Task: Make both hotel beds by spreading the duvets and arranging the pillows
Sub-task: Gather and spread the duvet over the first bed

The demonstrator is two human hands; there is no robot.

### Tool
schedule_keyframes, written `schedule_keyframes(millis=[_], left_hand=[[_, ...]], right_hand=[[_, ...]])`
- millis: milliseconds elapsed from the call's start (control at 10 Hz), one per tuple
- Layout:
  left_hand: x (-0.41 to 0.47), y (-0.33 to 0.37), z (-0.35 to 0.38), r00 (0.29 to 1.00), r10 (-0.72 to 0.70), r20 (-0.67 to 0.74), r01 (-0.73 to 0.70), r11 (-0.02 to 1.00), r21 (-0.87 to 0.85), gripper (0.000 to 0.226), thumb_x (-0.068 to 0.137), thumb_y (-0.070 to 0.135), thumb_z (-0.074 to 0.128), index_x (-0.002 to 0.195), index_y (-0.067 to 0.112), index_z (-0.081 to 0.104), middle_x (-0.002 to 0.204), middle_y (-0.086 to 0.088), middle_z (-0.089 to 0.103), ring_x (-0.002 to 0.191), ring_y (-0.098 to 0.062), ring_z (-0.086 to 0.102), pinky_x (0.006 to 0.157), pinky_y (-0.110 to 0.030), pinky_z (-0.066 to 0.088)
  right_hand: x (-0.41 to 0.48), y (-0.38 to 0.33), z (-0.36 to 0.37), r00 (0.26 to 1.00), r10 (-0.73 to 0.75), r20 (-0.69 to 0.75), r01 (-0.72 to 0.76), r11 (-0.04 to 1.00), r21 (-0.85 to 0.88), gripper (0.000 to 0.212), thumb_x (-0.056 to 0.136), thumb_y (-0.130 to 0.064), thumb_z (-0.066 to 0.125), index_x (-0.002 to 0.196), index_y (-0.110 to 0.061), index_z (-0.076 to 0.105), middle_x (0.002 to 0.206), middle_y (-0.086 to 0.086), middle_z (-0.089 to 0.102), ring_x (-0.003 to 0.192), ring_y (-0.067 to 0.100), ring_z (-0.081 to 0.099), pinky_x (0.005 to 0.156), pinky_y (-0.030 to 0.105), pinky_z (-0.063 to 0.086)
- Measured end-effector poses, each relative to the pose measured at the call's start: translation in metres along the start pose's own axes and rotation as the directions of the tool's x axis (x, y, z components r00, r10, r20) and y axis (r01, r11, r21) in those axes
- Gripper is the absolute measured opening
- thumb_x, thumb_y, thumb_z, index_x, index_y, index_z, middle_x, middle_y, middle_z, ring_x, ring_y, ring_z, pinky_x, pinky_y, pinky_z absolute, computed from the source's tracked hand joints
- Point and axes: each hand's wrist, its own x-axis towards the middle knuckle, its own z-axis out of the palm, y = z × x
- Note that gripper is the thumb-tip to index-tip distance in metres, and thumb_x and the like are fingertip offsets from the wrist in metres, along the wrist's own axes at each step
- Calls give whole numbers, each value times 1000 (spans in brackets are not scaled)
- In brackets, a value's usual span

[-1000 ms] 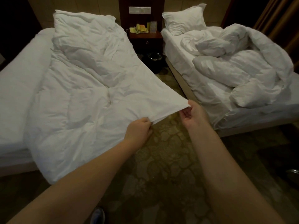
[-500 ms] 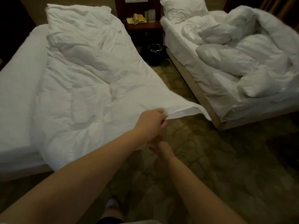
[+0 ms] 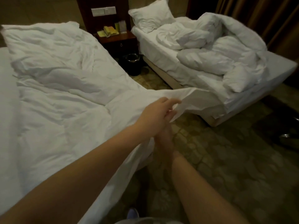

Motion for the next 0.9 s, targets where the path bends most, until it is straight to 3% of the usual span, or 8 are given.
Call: schedule_keyframes(millis=[100,200,300,400,500,600,700,900], left_hand=[[-38,-18,-27,969,-4,-249,3,1000,-4,35,95,24,49,129,19,54,112,-2,58,94,-6,50,84,-17,40],[-82,-48,-30,902,-16,-431,79,989,128,28,88,29,53,114,19,55,103,-6,60,91,-14,51,80,-22,39],[-104,-75,-22,899,-46,-436,193,935,298,38,82,28,63,116,19,49,112,-15,56,99,-27,50,83,-34,40],[-108,-93,-28,903,-105,-416,262,903,340,39,83,16,62,118,20,46,112,-19,56,97,-34,53,82,-41,47],[-104,-98,-40,908,-184,-376,312,896,316,28,85,8,62,110,19,57,98,-13,57,83,-32,55,66,-39,51],[-99,-95,-47,925,-121,-359,245,915,322,18,89,15,56,105,15,63,91,-9,58,79,-27,55,62,-35,51],[-95,-89,-48,926,-45,-375,163,943,289,28,91,25,46,98,10,69,89,-7,61,76,-23,58,60,-31,52],[-96,-68,-27,888,-101,-448,218,952,217,33,93,30,45,98,11,71,99,-7,64,83,-19,60,76,-15,41]], right_hand=[[12,-55,21,992,126,-25,-114,956,270,37,100,-19,46,123,9,52,104,12,61,88,22,61,74,24,54],[20,-77,39,987,159,-26,-134,900,415,35,94,-29,58,114,-1,62,110,13,68,95,28,67,85,43,56],[20,-96,65,992,130,-8,-110,868,484,17,95,-21,58,104,-7,61,115,15,66,103,30,65,89,41,55],[20,-103,77,990,140,13,-126,846,517,12,95,-22,58,94,-10,61,105,11,66,95,26,66,85,39,55],[26,-101,74,988,154,23,-142,837,528,14,95,-24,58,92,-11,60,91,5,65,81,19,65,74,34,56],[34,-106,63,983,185,3,-153,801,579,14,95,-23,58,96,-10,58,90,5,64,79,19,63,65,31,55],[44,-106,46,975,224,-14,-174,794,583,18,95,-25,59,100,-9,56,89,5,63,77,19,63,61,30,53],[47,-91,30,962,272,20,-246,833,496,27,94,-29,59,112,-9,53,93,5,62,79,19,63,63,29,55]])
